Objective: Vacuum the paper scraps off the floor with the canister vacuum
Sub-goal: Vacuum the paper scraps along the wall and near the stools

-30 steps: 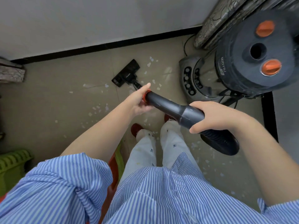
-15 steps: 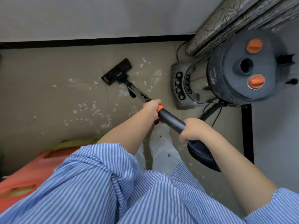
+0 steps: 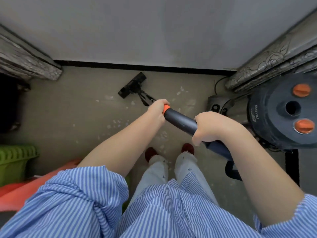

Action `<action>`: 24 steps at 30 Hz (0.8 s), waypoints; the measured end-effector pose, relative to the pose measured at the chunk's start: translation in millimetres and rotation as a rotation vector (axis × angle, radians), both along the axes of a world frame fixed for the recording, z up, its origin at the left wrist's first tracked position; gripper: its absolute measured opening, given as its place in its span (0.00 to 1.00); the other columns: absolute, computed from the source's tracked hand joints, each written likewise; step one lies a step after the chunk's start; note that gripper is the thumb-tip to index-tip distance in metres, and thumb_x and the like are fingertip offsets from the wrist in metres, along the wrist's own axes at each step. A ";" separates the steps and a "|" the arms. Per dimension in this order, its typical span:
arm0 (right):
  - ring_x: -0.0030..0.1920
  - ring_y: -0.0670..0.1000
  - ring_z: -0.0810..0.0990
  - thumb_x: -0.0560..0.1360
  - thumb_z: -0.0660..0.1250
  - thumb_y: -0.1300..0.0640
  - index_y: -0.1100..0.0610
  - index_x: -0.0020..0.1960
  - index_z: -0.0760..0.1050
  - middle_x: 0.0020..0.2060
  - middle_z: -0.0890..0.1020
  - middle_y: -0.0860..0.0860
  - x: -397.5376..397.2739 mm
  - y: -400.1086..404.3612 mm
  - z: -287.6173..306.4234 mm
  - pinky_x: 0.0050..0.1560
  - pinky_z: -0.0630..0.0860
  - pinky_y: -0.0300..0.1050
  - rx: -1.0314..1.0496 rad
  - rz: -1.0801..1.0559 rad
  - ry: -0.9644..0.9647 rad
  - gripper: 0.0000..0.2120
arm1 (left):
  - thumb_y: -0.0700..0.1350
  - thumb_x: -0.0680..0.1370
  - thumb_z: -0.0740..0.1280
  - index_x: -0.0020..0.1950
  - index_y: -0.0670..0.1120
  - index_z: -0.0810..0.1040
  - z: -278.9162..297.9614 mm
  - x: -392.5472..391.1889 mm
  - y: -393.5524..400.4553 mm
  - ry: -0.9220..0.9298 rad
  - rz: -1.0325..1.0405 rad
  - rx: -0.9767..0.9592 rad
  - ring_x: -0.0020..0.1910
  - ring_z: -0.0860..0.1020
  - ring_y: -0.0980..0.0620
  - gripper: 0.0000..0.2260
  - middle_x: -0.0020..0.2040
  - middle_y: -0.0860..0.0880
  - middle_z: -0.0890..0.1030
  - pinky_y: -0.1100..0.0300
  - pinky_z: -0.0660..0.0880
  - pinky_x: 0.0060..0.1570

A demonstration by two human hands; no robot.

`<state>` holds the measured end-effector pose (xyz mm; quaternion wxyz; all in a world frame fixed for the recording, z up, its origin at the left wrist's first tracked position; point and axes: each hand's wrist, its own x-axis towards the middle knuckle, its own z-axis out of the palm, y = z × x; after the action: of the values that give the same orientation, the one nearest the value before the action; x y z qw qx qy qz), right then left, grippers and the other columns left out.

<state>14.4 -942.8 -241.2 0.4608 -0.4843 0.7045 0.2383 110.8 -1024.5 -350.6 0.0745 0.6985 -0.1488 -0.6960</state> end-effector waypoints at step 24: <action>0.33 0.49 0.71 0.71 0.65 0.57 0.56 0.43 0.67 0.33 0.70 0.49 154.1 -99.1 -84.7 0.33 0.69 0.41 -0.055 0.291 -0.081 0.06 | 0.41 0.76 0.64 0.37 0.42 0.70 -85.9 183.0 -67.4 -0.104 0.323 0.029 0.31 0.71 0.50 0.08 0.35 0.45 0.73 0.59 0.70 0.31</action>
<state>168.5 -1041.9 -325.9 0.4360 -0.6031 0.6139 0.2633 293.8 -1091.9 -436.5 0.1675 0.7494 -0.0280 -0.6400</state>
